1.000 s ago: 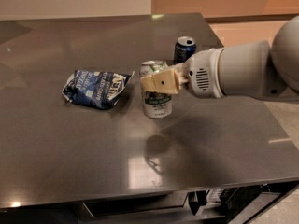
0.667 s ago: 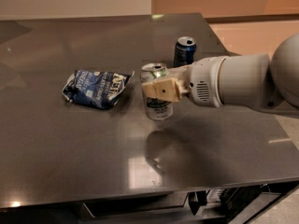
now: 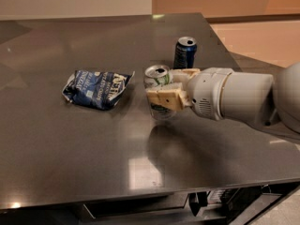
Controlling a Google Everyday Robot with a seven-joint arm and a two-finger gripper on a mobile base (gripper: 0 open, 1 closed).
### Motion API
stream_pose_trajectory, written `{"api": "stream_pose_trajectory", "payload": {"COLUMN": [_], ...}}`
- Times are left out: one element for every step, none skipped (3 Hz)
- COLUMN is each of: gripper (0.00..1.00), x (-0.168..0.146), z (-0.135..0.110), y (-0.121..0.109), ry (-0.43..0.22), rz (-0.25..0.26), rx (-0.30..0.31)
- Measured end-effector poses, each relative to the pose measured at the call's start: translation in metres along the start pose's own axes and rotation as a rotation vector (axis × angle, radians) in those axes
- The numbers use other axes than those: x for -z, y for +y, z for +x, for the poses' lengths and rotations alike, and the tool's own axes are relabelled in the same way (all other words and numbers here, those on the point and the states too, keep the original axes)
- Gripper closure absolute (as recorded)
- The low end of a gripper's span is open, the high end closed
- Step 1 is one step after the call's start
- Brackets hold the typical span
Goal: Place 7up can upright
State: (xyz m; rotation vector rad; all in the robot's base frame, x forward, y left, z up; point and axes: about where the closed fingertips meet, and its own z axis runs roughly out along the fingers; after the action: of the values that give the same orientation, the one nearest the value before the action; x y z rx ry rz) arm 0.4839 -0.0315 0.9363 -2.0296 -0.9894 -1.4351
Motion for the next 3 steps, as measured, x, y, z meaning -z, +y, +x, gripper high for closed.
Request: {"api": "stream_pose_trajectory", "payload": {"gripper": [0.83, 0.59, 0.36], "x": [0.001, 0.003, 0.003], "z": [-0.005, -0.012, -0.021], "y": [0.006, 0.012, 0.015], "ry": [0.061, 0.106, 0.118], "rz": [-0.017, -0.021, -0.026], "rx": [-0.021, -0.060, -0.072]}}
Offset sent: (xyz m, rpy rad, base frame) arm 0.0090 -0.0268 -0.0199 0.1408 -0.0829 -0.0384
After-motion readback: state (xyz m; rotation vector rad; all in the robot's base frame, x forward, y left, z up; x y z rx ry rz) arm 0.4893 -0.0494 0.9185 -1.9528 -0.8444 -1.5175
